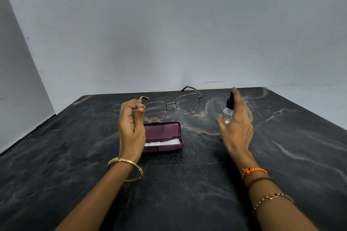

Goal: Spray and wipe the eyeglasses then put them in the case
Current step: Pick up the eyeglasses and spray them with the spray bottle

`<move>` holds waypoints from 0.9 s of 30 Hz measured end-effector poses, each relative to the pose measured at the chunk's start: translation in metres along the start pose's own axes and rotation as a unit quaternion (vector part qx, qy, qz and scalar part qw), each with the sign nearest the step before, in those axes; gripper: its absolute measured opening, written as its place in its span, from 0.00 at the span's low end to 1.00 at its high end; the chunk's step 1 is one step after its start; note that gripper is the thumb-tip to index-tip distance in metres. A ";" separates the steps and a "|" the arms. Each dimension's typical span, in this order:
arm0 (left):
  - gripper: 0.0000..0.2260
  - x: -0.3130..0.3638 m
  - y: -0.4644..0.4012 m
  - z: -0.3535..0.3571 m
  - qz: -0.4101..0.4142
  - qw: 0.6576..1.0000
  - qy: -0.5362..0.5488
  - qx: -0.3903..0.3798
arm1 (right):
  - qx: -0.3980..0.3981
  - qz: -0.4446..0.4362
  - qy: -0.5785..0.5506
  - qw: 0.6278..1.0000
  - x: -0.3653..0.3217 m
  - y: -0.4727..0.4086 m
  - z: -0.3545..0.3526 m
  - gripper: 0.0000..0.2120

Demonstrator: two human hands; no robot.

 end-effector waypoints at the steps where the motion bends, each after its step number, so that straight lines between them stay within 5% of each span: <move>1: 0.05 0.001 0.001 0.000 0.006 1.000 -0.008 0.002 | 0.002 -0.001 -0.011 1.000 0.000 0.000 -0.001 0.37; 8: 0.07 0.000 -0.011 0.013 0.018 0.999 -0.028 0.020 | 0.061 -0.049 -0.079 0.994 -0.020 -0.004 -0.011 0.37; 27: 0.07 -0.028 -0.032 0.067 -0.047 0.995 -0.075 0.049 | -0.042 -0.073 -0.087 0.993 -0.039 -0.005 0.005 0.30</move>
Point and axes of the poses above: each hand's wrist, its own y-axis away from the middle knuckle, its own z-axis out of the palm, x = y × z, the point moved 8 cm from there along -y, towards the middle knuckle, and after that the axes turned 2 degrees about -x, right-handed, at the moved point
